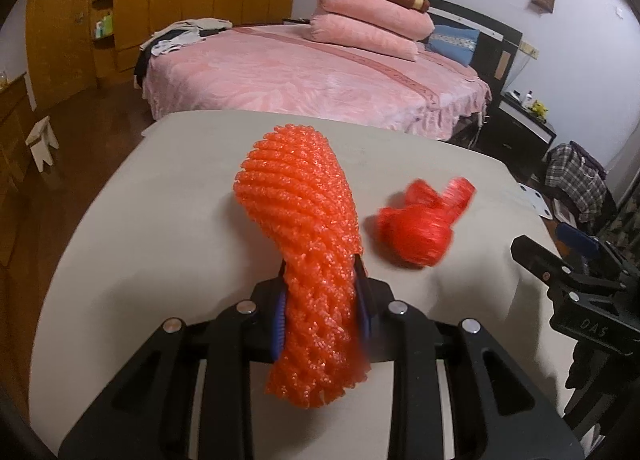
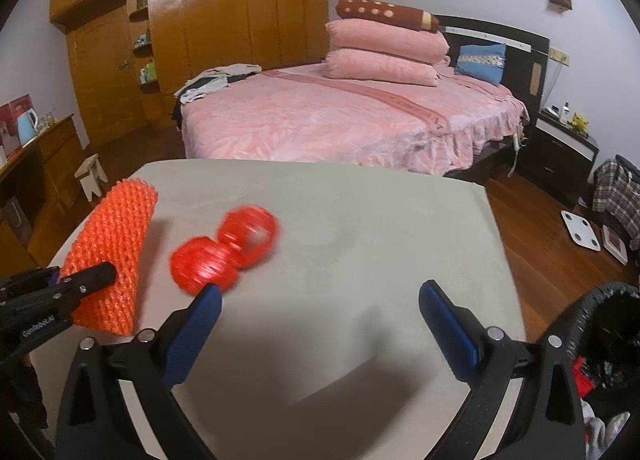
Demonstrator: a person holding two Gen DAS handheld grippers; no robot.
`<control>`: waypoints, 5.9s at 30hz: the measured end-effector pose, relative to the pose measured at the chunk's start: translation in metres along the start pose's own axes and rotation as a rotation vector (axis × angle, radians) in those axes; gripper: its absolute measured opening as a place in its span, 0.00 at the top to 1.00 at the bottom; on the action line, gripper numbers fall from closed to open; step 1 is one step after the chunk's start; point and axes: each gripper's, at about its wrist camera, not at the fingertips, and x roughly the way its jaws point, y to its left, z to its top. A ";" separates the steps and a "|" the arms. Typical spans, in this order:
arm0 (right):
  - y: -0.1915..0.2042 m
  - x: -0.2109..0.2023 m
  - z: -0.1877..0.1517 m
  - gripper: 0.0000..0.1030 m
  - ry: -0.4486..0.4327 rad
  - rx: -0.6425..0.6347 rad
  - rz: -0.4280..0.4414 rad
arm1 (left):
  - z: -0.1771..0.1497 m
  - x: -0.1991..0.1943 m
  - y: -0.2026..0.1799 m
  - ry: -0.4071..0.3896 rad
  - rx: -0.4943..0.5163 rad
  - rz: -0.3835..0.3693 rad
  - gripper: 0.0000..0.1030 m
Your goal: Collect trash
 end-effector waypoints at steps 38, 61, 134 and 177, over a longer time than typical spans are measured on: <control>0.035 -0.002 0.028 0.55 0.027 -0.017 0.100 | 0.021 -0.031 0.004 -0.065 0.025 0.054 0.74; -0.067 -0.158 0.011 0.54 -0.088 0.066 -0.035 | 0.004 -0.118 -0.137 -0.158 0.157 -0.110 0.74; -0.296 -0.216 -0.098 0.43 0.003 0.276 -0.438 | -0.046 -0.042 -0.407 -0.035 0.489 -0.585 0.35; -0.153 -0.328 -0.059 0.06 -0.171 0.171 -0.282 | -0.039 -0.219 -0.253 -0.245 0.356 -0.294 0.07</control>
